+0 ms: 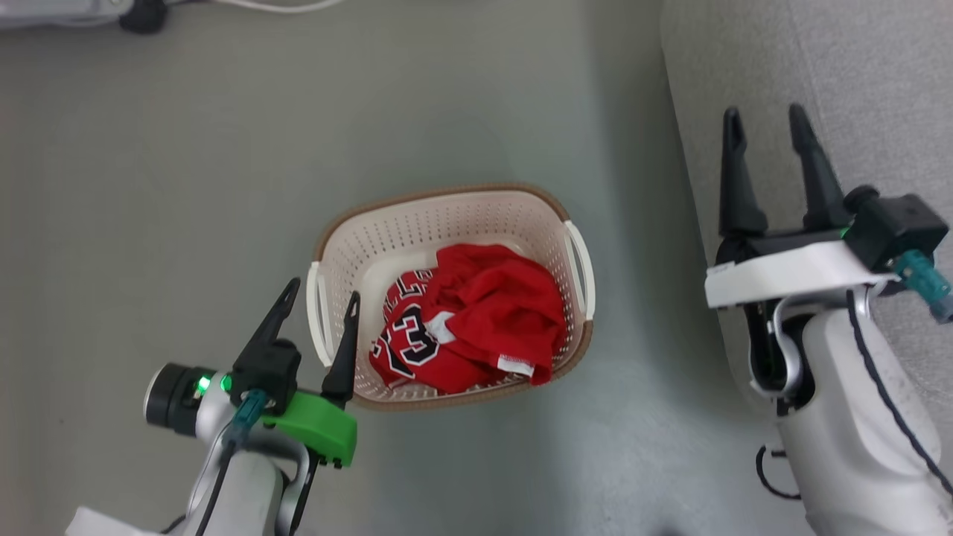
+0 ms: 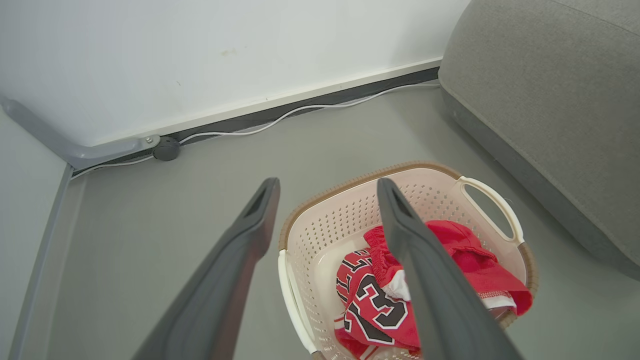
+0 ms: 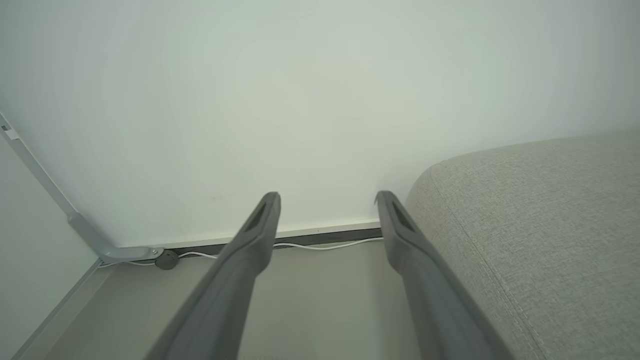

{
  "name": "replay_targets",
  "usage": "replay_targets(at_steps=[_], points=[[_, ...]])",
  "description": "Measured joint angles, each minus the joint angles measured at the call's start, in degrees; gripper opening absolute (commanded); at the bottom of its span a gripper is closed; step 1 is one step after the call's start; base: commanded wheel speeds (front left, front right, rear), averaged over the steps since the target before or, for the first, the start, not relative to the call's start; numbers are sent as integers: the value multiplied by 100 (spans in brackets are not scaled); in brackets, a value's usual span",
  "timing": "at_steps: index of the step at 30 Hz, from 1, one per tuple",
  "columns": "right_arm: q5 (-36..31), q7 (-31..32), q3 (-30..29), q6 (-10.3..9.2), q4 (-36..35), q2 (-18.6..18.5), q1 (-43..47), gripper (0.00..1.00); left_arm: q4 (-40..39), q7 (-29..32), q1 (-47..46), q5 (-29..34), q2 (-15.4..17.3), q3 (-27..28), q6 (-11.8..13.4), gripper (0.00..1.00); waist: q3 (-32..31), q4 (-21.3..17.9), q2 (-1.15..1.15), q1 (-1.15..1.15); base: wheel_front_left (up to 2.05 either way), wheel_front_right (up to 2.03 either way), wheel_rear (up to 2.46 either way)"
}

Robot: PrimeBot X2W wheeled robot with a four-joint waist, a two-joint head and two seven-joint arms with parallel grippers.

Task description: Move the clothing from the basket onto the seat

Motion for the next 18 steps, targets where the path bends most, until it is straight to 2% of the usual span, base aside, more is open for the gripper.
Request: replay_targets(at_steps=[18], points=[[-37,-1,-208,0,-312,-27,-1279,100,570,210,-1394,408,-80,-909,-401,100,1474,-147,0,0,0,0,0]])
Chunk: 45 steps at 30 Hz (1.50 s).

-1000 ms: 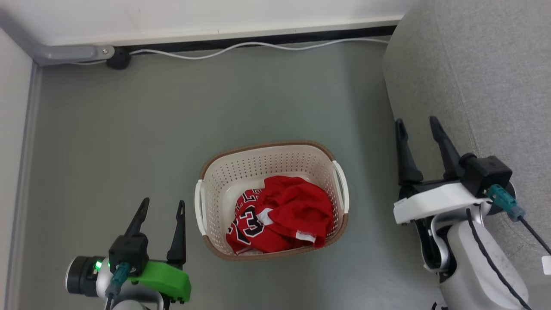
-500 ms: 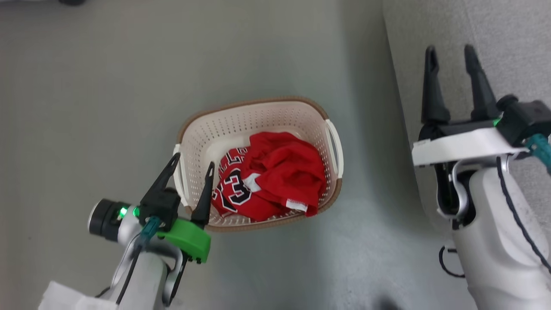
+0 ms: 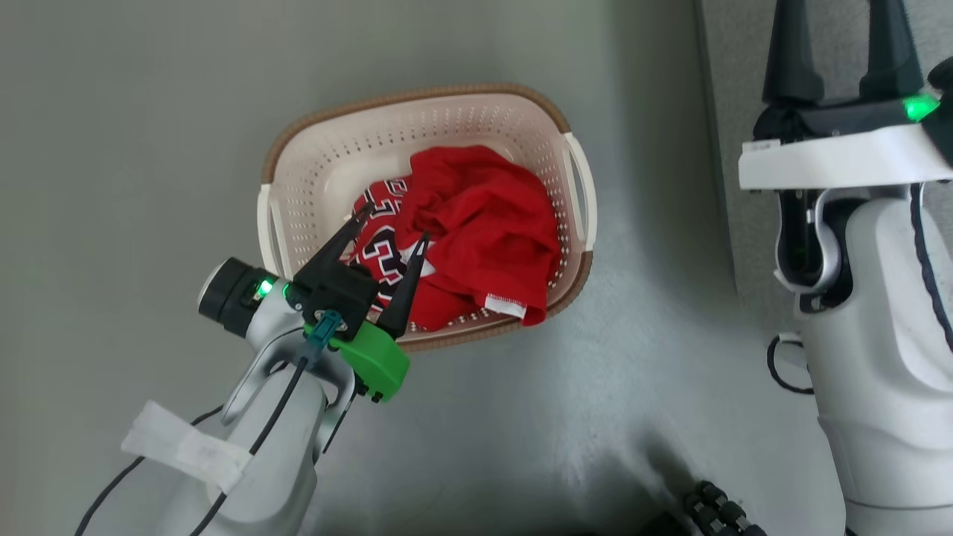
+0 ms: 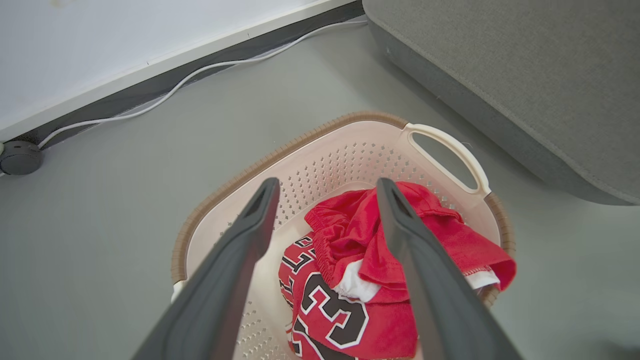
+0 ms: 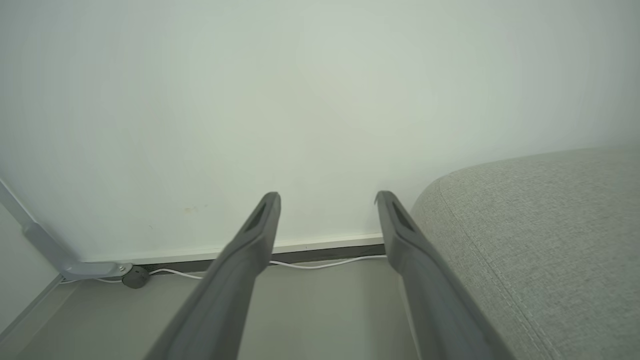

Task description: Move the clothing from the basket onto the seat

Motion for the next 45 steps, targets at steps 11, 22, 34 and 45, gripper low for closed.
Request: replay_targets(at_steps=[11,22,34,45], points=[[-31,0,-114,1,-196,1,-603,100,325,74,-580,203,-8,-556,-96,100,891,-67,0,0,0,0,0],[-49,0,-136,10,-174,14,-826,100,814,142,-896,294,-7,-1012,-145,100,1423,-113,0,0,0,0,0],[-53,0,-80,66,-149,51,-1015,100,1250,303,-1318,291,73,-1207,-151,100,1676,-250,0,0,0,0,0],[-53,0,-54,67,-98,67,-1031,100,1697,326,-1649,167,108,-1397,-151,12,1832,-415,0,0,0,0,0]])
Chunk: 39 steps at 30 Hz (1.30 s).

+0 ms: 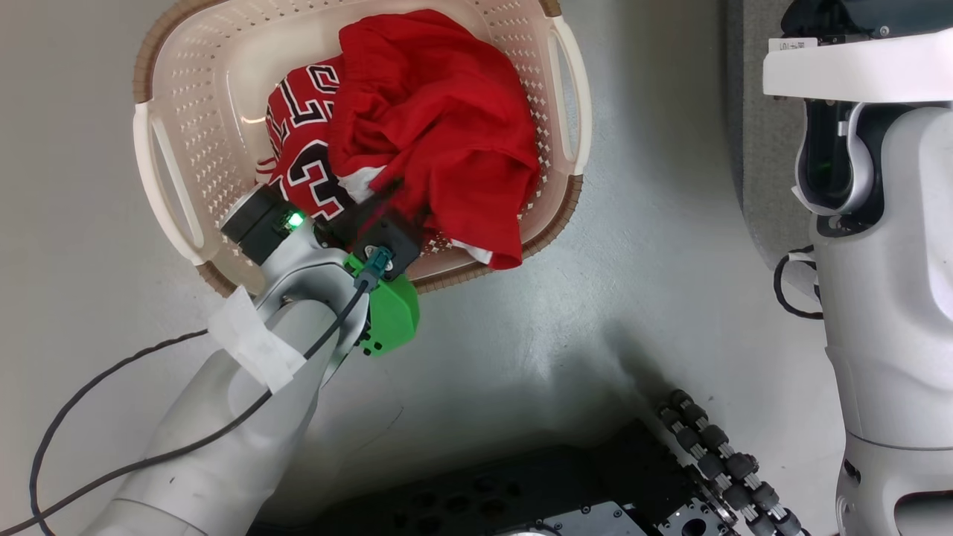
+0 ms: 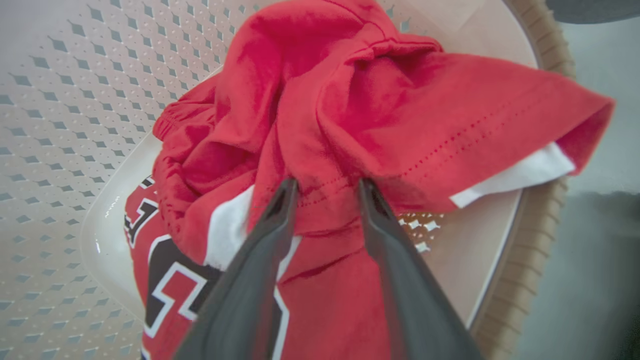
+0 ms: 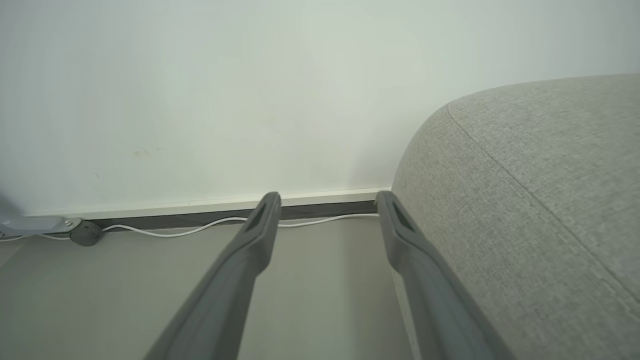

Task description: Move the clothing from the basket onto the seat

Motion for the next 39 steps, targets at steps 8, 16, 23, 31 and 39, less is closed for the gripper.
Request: replay_targets(at_steps=[8,16,23,31,39], points=[[-1,0,-57,0,118,4,1,100,85,-318,-110,-254,-9,-23,0,0,-111,1,0,0,0,0,0],[-36,0,-98,25,325,7,54,100,42,-547,-150,-601,-73,268,-1,0,-401,79,0,0,0,0,0],[-77,0,-169,58,553,9,307,100,-26,-597,-146,-743,-97,348,-1,0,-777,176,0,0,0,0,0],[-111,0,-275,118,870,16,743,100,-171,-615,-14,-1003,-132,411,-1,0,-1323,289,0,0,0,0,0],[-111,0,-386,176,1145,30,1173,100,-579,-615,119,-1151,-147,601,8,0,-1942,407,0,-1,0,0,0]])
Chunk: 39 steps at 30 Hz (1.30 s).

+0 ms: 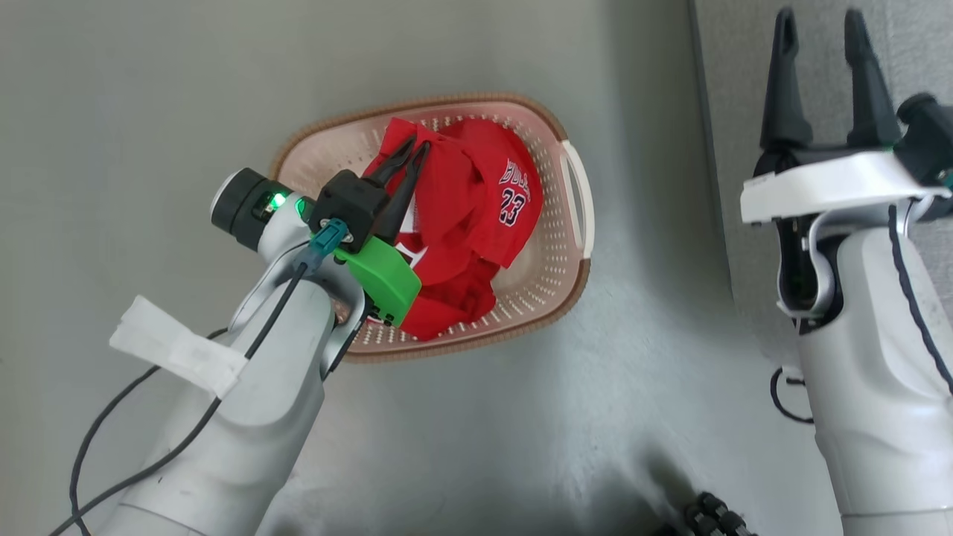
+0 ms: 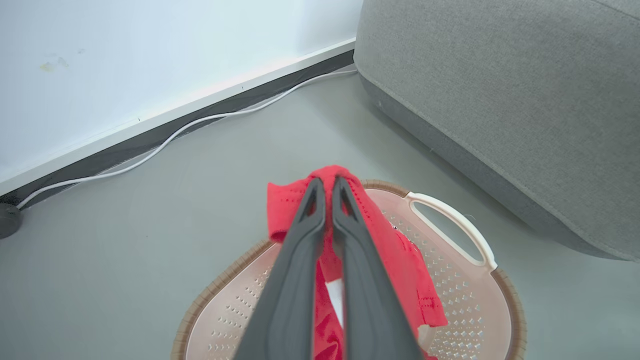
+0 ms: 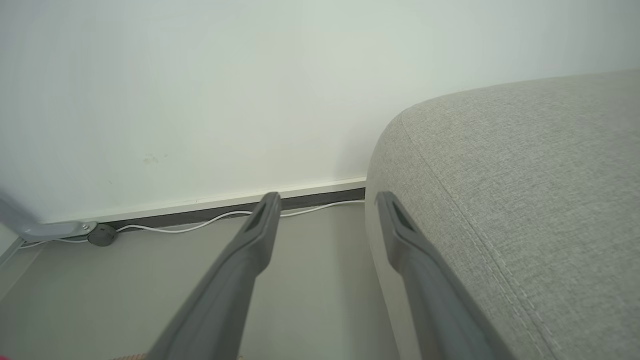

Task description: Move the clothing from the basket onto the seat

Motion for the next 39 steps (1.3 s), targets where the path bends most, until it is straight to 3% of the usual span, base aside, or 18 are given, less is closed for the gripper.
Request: replay_targets(at_steps=[22,39], points=[[-30,1,-68,177,586,20,1020,100,-242,0,604,-243,14,270,36,0,-1701,287,0,0,0,0,0],[-57,1,202,330,946,47,1837,100,-121,0,1203,-495,89,403,85,0,-3094,465,0,0,0,0,0]])
